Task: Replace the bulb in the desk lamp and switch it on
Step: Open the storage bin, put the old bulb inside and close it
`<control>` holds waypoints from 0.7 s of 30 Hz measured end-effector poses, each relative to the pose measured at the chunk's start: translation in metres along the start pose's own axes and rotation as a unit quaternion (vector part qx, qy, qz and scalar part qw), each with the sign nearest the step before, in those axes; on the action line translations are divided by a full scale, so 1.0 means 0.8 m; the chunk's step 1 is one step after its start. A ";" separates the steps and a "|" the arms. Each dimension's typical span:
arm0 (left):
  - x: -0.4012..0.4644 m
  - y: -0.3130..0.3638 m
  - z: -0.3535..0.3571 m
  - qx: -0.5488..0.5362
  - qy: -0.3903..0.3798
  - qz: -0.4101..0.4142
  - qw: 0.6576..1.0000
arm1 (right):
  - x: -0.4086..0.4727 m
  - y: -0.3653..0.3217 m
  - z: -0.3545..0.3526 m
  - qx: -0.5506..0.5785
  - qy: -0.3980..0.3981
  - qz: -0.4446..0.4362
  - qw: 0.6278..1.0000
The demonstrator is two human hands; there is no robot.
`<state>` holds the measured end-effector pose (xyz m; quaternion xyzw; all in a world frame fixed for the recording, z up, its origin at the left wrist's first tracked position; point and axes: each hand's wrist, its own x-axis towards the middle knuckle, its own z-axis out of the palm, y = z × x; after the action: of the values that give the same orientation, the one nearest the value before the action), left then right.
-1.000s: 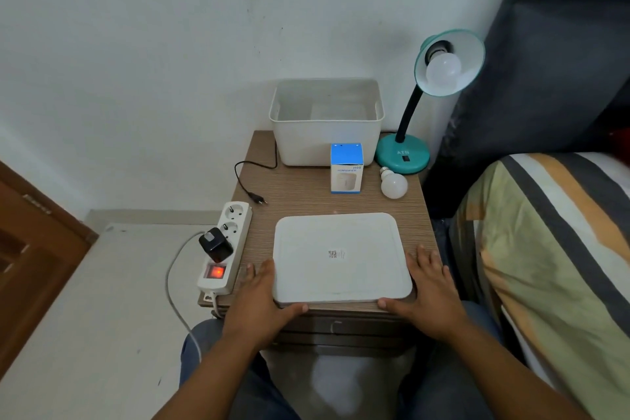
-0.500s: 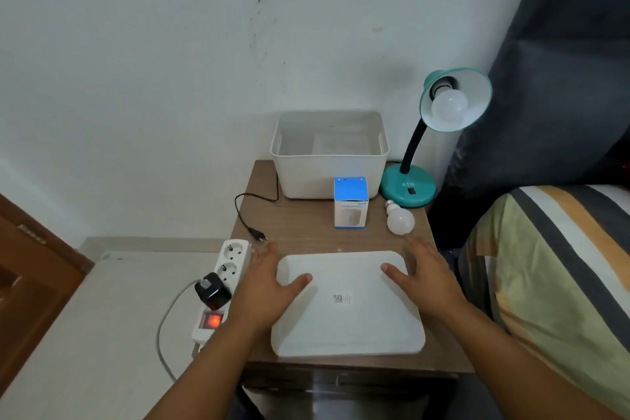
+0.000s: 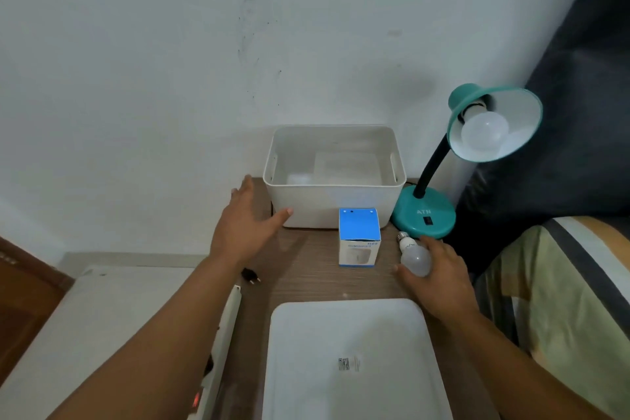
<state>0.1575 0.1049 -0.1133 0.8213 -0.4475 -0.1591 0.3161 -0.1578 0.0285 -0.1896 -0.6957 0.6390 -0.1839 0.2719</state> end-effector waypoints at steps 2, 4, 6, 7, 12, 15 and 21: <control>0.013 0.001 0.001 -0.006 -0.009 0.007 1.000 | 0.003 0.005 0.003 0.012 0.001 -0.002 1.000; 0.020 0.004 0.004 -0.006 -0.012 0.024 1.000 | 0.005 0.009 0.004 0.025 0.004 -0.014 1.000; 0.025 0.010 0.008 0.003 -0.005 0.044 0.999 | 0.004 0.012 0.003 0.054 -0.001 -0.022 0.998; 0.027 0.011 0.009 0.001 0.001 0.048 0.999 | 0.003 0.014 0.002 0.060 0.001 -0.028 0.998; 0.040 0.006 0.011 -0.025 0.010 0.051 0.998 | -0.013 0.014 -0.010 0.074 0.015 -0.049 0.996; 0.045 0.004 0.011 -0.042 0.016 0.069 0.997 | -0.026 0.004 -0.026 0.095 0.035 -0.068 0.993; 0.048 -0.007 0.013 -0.075 0.010 0.073 0.995 | -0.034 -0.034 -0.072 0.085 0.100 -0.157 0.979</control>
<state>0.1769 0.0710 -0.1238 0.7622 -0.4898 -0.1609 0.3915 -0.1744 0.0483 -0.1257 -0.7400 0.5276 -0.3463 0.2326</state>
